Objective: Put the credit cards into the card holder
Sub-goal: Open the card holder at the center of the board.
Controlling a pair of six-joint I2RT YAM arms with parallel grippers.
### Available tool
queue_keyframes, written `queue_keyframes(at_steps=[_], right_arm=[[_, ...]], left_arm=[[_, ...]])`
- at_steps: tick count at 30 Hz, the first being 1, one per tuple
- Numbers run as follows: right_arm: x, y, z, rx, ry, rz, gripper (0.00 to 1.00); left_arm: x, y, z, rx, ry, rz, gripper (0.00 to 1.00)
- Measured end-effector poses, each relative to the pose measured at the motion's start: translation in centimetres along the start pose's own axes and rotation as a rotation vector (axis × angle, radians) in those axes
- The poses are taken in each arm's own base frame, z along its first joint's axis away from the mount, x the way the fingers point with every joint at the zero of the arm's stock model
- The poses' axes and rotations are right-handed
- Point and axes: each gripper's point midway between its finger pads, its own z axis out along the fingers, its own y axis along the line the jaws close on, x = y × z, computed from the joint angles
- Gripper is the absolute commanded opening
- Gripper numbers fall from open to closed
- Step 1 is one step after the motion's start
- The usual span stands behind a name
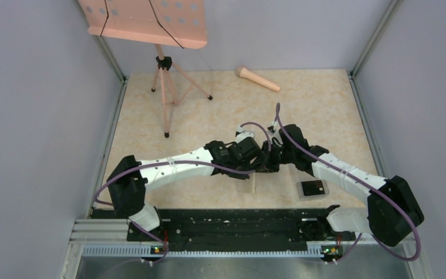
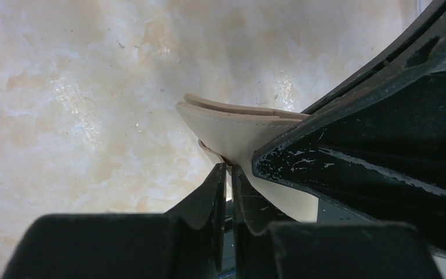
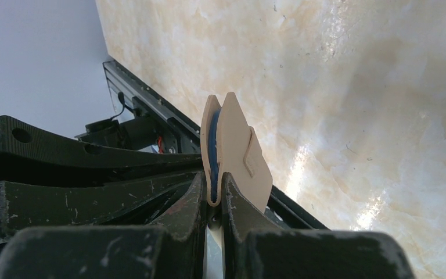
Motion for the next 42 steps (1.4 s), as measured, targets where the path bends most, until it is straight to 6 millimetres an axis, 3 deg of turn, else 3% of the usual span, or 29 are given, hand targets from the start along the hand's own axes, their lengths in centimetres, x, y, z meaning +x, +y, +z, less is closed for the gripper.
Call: queue_keyframes(at_steps=[7,12,15,18,23,26,32,37,42], right_arm=[[0.1,-0.1,-0.1,0.015,0.003,0.001,0.00],[-0.3,1.5,-0.4,-0.030,0.005,-0.020,0.00],[-0.5,1.8,-0.4,-0.041,-0.001,-0.028,0.00],[-0.5,1.8,-0.4,-0.041,-0.001,-0.028,0.00],[-0.4,2.1,-0.5,-0.052,0.006,-0.032,0.00],[-0.3,2.1,-0.6,-0.056,0.009,-0.033,0.00],[-0.4,2.7,-0.9,-0.079,0.000,-0.048,0.00],[-0.5,3.9,-1.4,-0.127,-0.010,-0.066,0.00],[-0.5,4.7,-1.7,-0.158,-0.011,-0.074,0.00]], left_arm=[[0.5,0.4,0.8,-0.027,0.014,-0.006,0.07],[3.9,4.3,2.3,-0.182,0.113,0.028,0.05],[4.9,5.6,2.5,-0.234,0.141,0.039,0.06],[4.9,6.0,2.3,-0.254,0.137,0.033,0.13],[4.3,6.5,1.1,-0.232,0.105,-0.004,0.36],[3.5,6.3,-0.3,-0.156,0.072,-0.055,0.54],[2.3,5.4,-2.1,0.088,0.039,-0.173,0.68],[2.1,5.0,-2.7,0.296,0.023,-0.259,0.68],[1.8,4.4,-3.3,0.426,0.007,-0.296,0.55]])
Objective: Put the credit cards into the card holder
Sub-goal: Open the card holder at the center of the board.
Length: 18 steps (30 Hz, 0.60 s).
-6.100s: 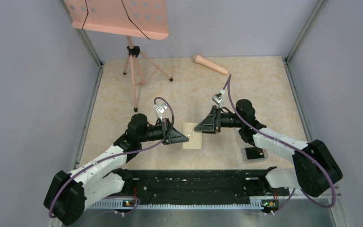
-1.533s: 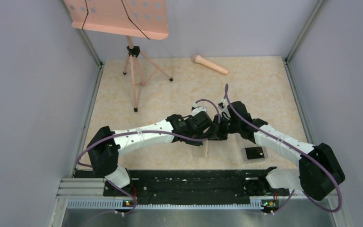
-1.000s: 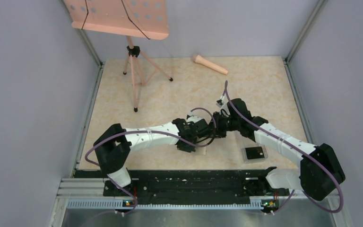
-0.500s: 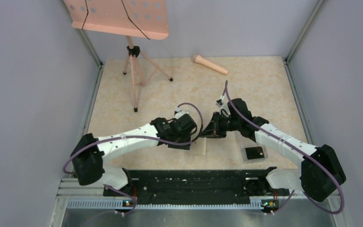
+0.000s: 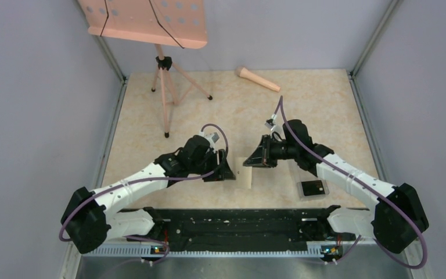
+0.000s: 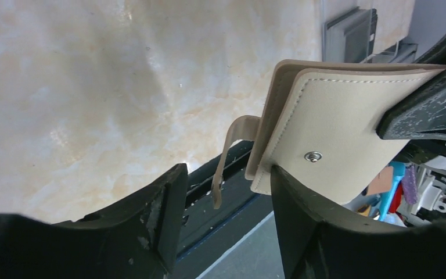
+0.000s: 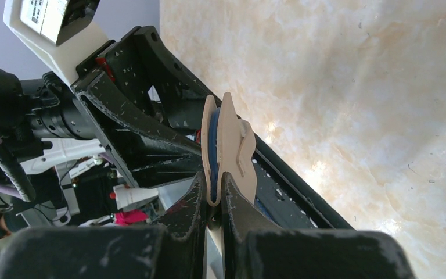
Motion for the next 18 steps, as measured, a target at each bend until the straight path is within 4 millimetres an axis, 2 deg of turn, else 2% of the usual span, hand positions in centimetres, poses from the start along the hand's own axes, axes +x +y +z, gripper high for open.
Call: queue_keyframes(at_steps=[5,12,18], right_arm=[[-0.1,0.6,-0.1,-0.026,-0.001,0.002,0.00],[0.0,1.2,-0.1,-0.059,0.003,0.013,0.00],[0.0,1.7,-0.2,-0.077,0.002,0.009,0.00]], left_arm=[[-0.3,-0.9,0.0,0.050,-0.001,0.004,0.36],[-0.5,0.5,0.4,0.033,-0.022,-0.030,0.35],[-1.4,1.0,-0.3,0.034,-0.065,-0.044,0.16]])
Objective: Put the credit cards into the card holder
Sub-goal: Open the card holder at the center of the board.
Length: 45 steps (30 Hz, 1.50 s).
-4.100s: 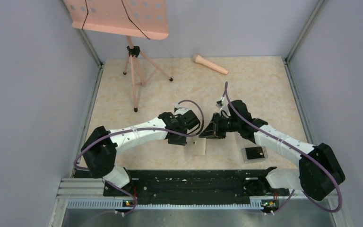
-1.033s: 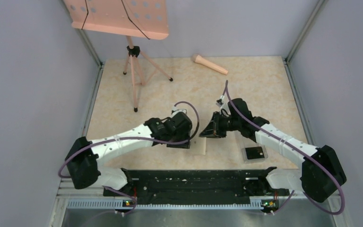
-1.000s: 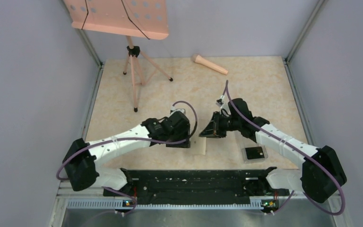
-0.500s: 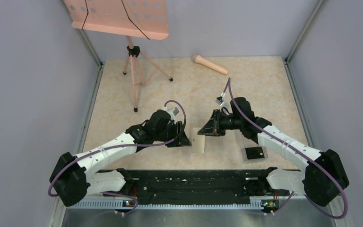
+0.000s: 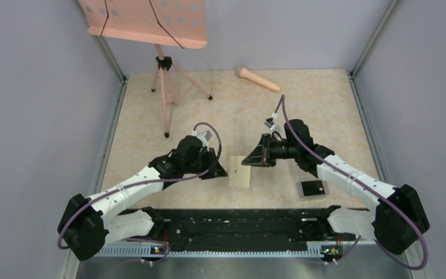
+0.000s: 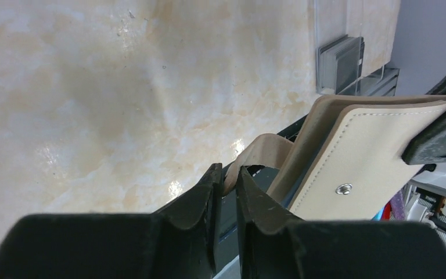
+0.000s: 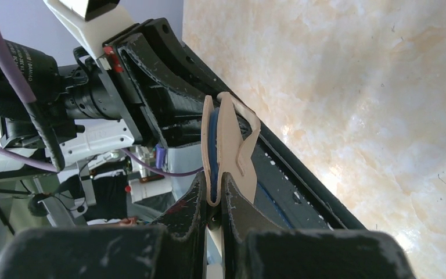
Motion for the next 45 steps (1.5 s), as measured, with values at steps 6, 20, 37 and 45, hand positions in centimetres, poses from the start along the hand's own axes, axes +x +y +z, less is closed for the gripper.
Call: queue_keyframes(at_steps=[6,20,37,45], right_arm=[[0.0,0.2,0.0,-0.012,0.003,-0.006,0.00],[0.0,0.5,0.1,-0.033,0.002,-0.006,0.00],[0.2,0.6,0.0,-0.042,0.014,-0.004,0.00],[0.2,0.7,0.0,-0.045,0.012,-0.005,0.00]], left_arm=[[-0.9,-0.9,-1.1,0.043,-0.043,0.033,0.19],[-0.7,-1.3,-1.5,0.081,-0.028,0.083,0.42],[-1.8,-1.1,-2.4,0.055,-0.099,0.092,0.58],[-2.7,-1.7,-3.5,0.071,-0.172,0.101,0.45]])
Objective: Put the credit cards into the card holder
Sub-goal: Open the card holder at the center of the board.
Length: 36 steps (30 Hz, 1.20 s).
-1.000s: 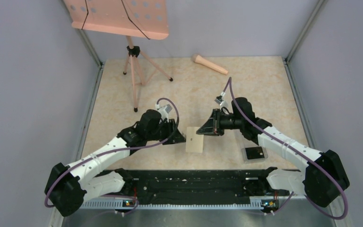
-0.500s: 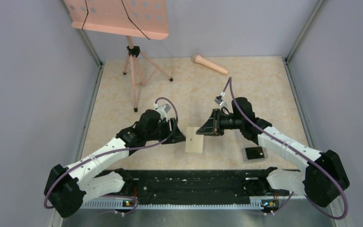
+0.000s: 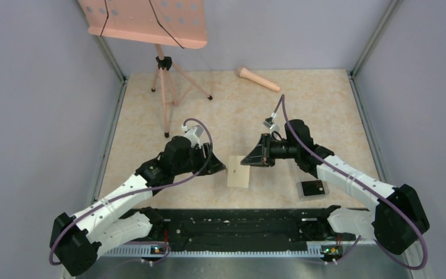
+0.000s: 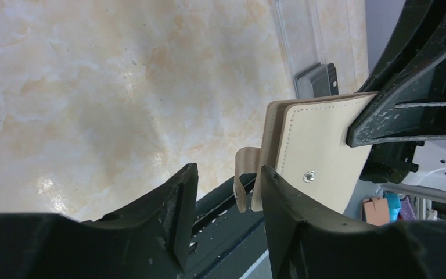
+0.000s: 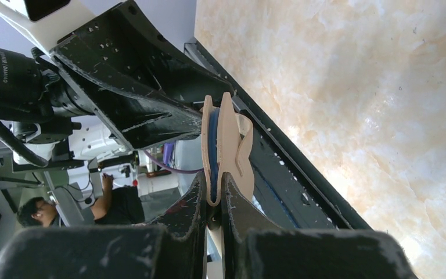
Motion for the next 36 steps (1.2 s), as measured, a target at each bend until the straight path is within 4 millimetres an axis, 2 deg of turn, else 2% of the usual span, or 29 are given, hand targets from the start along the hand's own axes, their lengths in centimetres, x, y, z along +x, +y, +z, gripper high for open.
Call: queue_keyframes(at_steps=[3,9,14,15,18,21,23,36], right_arm=[[-0.1,0.1,0.0,-0.004,-0.002,0.000,0.00],[-0.3,0.4,0.0,-0.015,-0.010,-0.004,0.00],[-0.4,0.5,0.1,-0.020,-0.013,0.000,0.00],[-0.4,0.5,0.0,-0.020,-0.013,0.000,0.00],[-0.3,0.4,0.1,-0.019,-0.013,0.002,0.00],[0.0,-0.1,0.1,-0.011,-0.007,0.012,0.00],[0.2,-0.3,0.1,-0.008,-0.004,0.017,0.00],[0.2,-0.2,0.1,-0.010,-0.002,0.022,0.00]], left_arm=[[0.2,0.3,0.2,-0.011,0.006,-0.007,0.38],[1.2,0.9,1.0,-0.025,0.061,-0.013,0.42],[1.7,1.0,1.3,-0.023,0.090,-0.018,0.23],[1.7,1.0,1.3,-0.022,0.090,-0.018,0.22],[1.7,0.9,1.3,-0.017,0.088,-0.017,0.26],[1.7,0.9,1.1,-0.011,0.081,-0.013,0.41],[1.5,0.7,1.0,-0.003,0.073,-0.010,0.45],[1.1,0.1,1.0,0.027,0.051,-0.009,0.30]])
